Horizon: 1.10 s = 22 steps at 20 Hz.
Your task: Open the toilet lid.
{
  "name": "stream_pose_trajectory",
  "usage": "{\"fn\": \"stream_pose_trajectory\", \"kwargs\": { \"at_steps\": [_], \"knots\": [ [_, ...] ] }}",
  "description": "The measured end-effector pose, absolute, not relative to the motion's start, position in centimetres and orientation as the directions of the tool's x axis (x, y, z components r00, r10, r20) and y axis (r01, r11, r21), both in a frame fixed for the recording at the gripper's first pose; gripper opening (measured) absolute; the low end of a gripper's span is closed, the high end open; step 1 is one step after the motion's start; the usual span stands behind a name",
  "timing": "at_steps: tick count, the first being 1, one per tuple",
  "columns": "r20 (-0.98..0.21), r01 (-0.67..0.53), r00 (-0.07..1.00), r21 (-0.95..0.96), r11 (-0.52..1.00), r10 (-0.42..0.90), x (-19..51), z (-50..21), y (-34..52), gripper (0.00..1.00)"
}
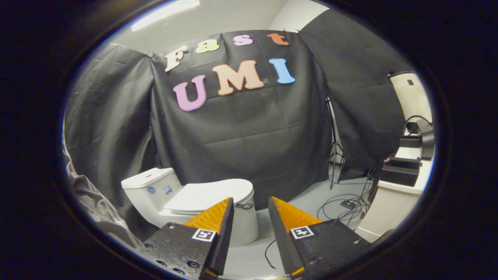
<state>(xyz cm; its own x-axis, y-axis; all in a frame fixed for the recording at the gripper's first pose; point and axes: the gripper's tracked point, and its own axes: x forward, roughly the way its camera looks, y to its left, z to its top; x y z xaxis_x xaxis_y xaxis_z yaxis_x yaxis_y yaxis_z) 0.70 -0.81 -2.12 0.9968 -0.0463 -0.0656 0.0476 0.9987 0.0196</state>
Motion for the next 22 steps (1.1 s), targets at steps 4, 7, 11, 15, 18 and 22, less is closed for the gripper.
{"fn": "stream_pose_trajectory", "kwargs": {
  "at_steps": [4, 7, 11, 15, 18, 22],
  "knots": [
    [-0.109, 0.065, 0.993, 0.131, 0.989, -0.050, 2.0, -2.1, -1.8, 0.55],
    [-0.098, 0.060, 0.995, 0.293, 0.954, -0.032, 3.5, -1.3, -1.9, 0.55],
    [-0.060, 0.092, 0.996, 0.522, 0.848, -0.071, 6.7, -0.2, -2.2, 0.55],
    [-0.017, 0.097, 0.993, 0.699, 0.709, -0.119, 10.9, 0.2, -2.6, 0.55],
    [-0.076, 0.139, 0.989, 0.769, 0.624, -0.127, 16.2, -2.6, -3.0, 0.55],
    [-0.181, 0.186, 0.981, 0.791, 0.582, -0.067, 19.1, -6.7, -0.3, 0.55]
  ]
}}
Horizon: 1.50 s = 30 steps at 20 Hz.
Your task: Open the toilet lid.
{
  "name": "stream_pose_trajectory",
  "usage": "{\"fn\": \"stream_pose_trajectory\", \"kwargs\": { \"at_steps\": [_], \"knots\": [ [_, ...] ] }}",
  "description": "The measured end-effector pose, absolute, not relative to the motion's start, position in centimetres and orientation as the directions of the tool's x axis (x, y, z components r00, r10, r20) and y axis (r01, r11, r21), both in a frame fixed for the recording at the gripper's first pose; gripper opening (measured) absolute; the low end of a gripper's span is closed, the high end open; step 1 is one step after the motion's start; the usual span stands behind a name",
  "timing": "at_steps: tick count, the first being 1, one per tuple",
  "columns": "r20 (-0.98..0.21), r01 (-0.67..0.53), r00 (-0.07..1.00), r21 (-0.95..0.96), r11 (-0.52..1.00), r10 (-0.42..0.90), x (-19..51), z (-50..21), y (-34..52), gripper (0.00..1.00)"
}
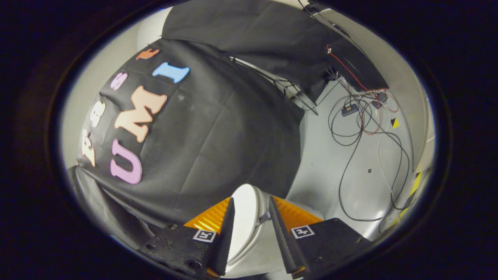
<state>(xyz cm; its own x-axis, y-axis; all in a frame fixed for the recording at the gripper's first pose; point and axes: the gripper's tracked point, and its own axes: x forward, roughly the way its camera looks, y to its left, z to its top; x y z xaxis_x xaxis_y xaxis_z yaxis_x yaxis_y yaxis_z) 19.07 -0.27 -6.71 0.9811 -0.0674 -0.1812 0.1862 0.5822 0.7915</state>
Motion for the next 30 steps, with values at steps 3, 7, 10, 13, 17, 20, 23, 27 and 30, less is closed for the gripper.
{"fn": "stream_pose_trajectory", "kwargs": {
  "at_steps": [3, 7, 10, 13, 17, 20, 23, 27, 30],
  "knots": [
    [-0.189, 0.173, 0.982, 0.836, 0.521, -0.024, 21.0, -9.1, 0.4, 0.55],
    [-0.205, 0.181, 0.979, 0.897, 0.402, 0.018, 23.8, -13.7, 1.4, 0.55],
    [-0.206, 0.174, 0.976, 0.926, 0.334, 0.065, 26.1, -15.6, 2.0, 0.55],
    [-0.169, 0.138, 0.982, 0.945, 0.296, 0.080, 28.3, -15.5, 1.9, 0.55],
    [-0.191, 0.151, 0.974, 0.949, 0.275, 0.124, 29.6, -16.4, 1.8, 0.55],
    [-0.094, 0.057, 0.983, 0.973, 0.223, 0.157, 30.8, -14.8, 1.6, 0.51],
    [-0.105, 0.067, 0.979, 0.976, 0.209, 0.172, 31.5, -15.7, 2.0, 0.32],
    [-0.091, 0.043, 0.970, 0.977, 0.210, 0.225, 31.3, -15.7, 3.5, 0.06],
    [-0.118, 0.053, 0.971, 0.955, 0.292, 0.210, 31.5, -15.7, 4.2, 0.06]
  ]
}}
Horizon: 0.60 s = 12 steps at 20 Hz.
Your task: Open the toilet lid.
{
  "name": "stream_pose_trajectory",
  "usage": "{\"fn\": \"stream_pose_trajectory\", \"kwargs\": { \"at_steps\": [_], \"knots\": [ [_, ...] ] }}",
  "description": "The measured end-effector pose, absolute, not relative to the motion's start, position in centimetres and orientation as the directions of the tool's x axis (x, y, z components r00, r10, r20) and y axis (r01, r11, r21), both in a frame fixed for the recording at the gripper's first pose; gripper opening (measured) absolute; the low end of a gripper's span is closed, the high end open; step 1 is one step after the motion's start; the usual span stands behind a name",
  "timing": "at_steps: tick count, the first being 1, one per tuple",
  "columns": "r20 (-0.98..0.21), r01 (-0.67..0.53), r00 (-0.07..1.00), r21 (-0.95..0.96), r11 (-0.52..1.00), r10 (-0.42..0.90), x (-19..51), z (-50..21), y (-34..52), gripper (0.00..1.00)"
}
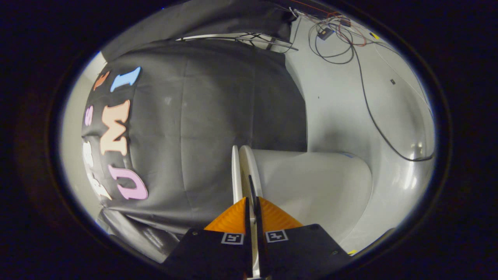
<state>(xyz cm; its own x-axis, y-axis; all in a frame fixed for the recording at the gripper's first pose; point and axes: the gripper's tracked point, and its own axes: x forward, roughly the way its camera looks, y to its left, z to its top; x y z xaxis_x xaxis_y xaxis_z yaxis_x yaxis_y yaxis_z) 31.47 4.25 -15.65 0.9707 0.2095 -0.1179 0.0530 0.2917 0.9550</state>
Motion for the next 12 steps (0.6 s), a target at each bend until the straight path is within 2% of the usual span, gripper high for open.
{"fn": "stream_pose_trajectory", "kwargs": {
  "at_steps": [6, 12],
  "knots": [
    [-0.160, 0.028, 0.968, 0.833, 0.552, 0.193, 31.0, -12.2, 5.6, 0.06],
    [-0.175, -0.069, 0.958, 0.624, 0.778, 0.225, 29.8, -6.7, 7.9, 0.06]
  ]
}}
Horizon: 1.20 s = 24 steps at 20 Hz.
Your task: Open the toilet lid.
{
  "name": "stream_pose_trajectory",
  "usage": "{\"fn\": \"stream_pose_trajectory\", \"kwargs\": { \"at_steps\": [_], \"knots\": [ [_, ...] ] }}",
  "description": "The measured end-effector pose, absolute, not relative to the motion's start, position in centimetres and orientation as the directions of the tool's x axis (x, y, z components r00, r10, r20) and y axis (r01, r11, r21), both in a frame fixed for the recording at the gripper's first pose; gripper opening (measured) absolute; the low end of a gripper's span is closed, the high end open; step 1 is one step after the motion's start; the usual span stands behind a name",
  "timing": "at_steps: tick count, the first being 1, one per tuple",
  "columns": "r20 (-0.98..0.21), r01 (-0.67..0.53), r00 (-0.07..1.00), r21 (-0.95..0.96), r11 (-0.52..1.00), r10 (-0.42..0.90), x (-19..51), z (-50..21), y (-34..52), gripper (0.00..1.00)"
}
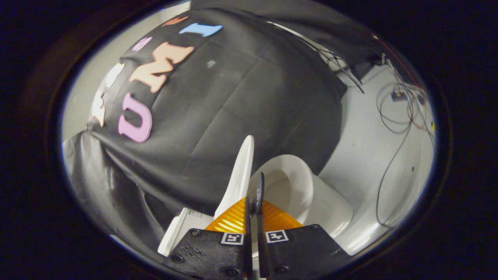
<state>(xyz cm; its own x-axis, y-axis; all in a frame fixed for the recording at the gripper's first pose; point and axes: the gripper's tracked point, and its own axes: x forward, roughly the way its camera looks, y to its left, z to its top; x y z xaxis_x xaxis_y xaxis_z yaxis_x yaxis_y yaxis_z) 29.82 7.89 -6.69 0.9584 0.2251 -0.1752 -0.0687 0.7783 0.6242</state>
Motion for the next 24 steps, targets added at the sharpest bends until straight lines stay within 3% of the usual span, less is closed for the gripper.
{"fn": "stream_pose_trajectory", "kwargs": {
  "at_steps": [12, 24],
  "knots": [
    [-0.084, -0.368, 0.914, 0.246, 0.897, 0.398, 28.1, 2.2, 16.0, 0.07],
    [-0.130, -0.366, 0.926, -0.097, 0.925, 0.353, 26.9, 6.8, 24.2, 0.08]
  ]
}}
